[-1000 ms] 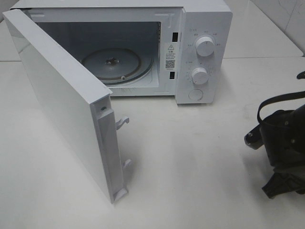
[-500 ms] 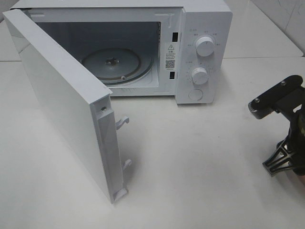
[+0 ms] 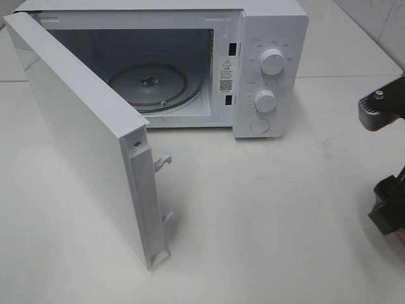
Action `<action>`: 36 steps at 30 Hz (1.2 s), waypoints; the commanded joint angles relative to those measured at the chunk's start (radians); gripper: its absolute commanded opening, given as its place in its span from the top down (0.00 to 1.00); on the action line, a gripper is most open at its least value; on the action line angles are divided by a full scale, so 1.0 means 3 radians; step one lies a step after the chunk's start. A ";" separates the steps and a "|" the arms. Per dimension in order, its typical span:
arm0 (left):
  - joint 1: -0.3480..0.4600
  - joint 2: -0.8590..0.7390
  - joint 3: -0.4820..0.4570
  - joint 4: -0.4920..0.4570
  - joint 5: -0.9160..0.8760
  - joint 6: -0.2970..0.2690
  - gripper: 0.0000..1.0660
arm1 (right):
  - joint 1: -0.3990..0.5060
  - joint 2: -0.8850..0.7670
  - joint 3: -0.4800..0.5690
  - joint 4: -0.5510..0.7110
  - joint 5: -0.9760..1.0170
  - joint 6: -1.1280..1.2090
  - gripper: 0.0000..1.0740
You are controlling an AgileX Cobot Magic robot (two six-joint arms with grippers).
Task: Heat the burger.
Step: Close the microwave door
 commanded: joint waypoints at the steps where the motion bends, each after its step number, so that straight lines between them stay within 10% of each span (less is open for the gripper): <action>1: 0.0007 -0.0013 0.0007 0.0007 -0.0047 -0.0010 0.07 | -0.0003 -0.0297 -0.0010 0.0280 0.0080 -0.0320 0.30; 24: 0.0007 -0.0013 0.0007 0.0007 -0.0047 -0.0010 0.07 | -0.0017 -0.2093 0.0357 0.0407 0.0377 -0.0430 0.30; 36: 0.0007 -0.0013 0.0007 0.0007 -0.0047 -0.0010 0.07 | -0.0743 -0.2923 0.0490 0.0657 0.0277 -0.0673 0.30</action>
